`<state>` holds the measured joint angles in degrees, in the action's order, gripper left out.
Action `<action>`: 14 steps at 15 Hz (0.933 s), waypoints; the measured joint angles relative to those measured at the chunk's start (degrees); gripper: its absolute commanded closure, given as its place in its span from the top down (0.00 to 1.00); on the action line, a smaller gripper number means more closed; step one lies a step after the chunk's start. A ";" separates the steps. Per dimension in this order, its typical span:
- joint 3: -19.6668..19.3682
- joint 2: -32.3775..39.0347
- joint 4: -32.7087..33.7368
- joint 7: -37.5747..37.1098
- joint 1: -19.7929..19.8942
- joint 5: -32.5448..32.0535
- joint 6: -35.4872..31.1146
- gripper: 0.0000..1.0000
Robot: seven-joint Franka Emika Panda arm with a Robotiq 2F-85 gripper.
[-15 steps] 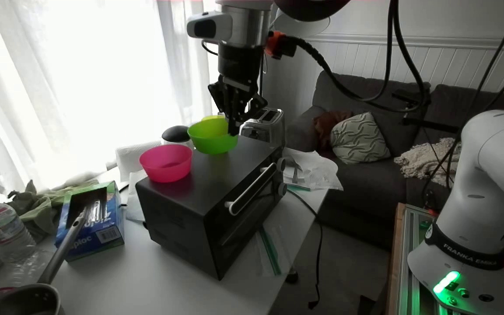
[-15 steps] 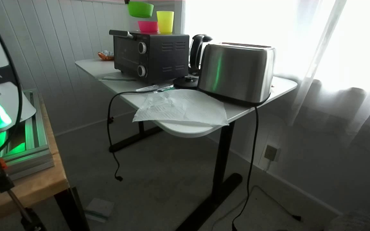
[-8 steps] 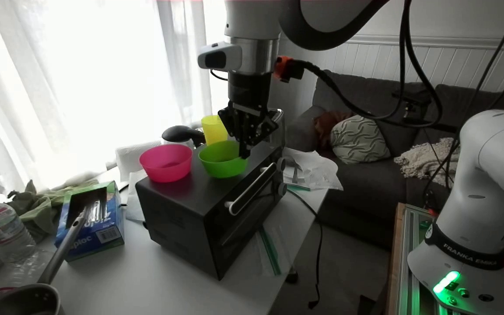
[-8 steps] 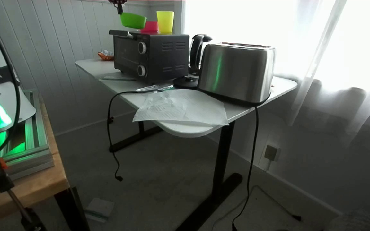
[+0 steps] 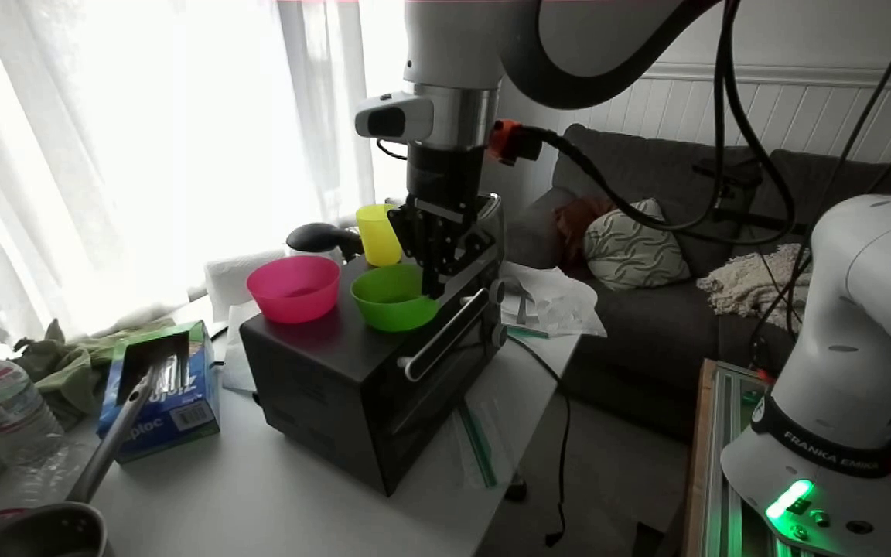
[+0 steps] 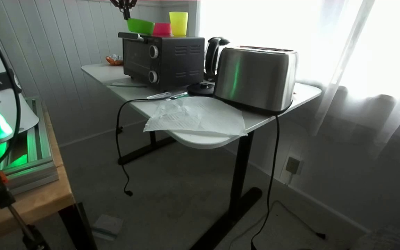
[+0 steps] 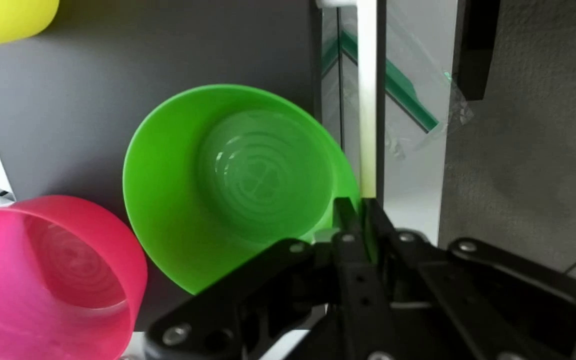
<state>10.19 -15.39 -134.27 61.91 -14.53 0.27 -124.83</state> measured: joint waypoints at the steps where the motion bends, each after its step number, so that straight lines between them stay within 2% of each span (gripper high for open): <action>1: -0.07 -0.17 -0.06 0.00 0.00 0.00 -0.03 0.49; 6: -0.41 -3.52 0.68 -0.04 0.04 -1.20 -0.04 0.82; 7: -0.40 -4.37 1.15 -0.47 0.05 -2.22 -0.03 0.65; 9: -0.32 -5.67 2.14 -2.48 0.14 -5.11 -0.03 0.80; 12: -0.24 -6.06 2.48 -3.27 0.16 -6.04 -0.03 0.82; 13: -0.22 -6.04 2.47 -3.30 0.18 -6.06 -0.03 0.96; 14: -0.22 -6.04 2.48 -3.31 0.19 -6.07 -0.03 0.96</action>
<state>9.97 -21.44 -131.80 58.60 -14.35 -5.80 -124.86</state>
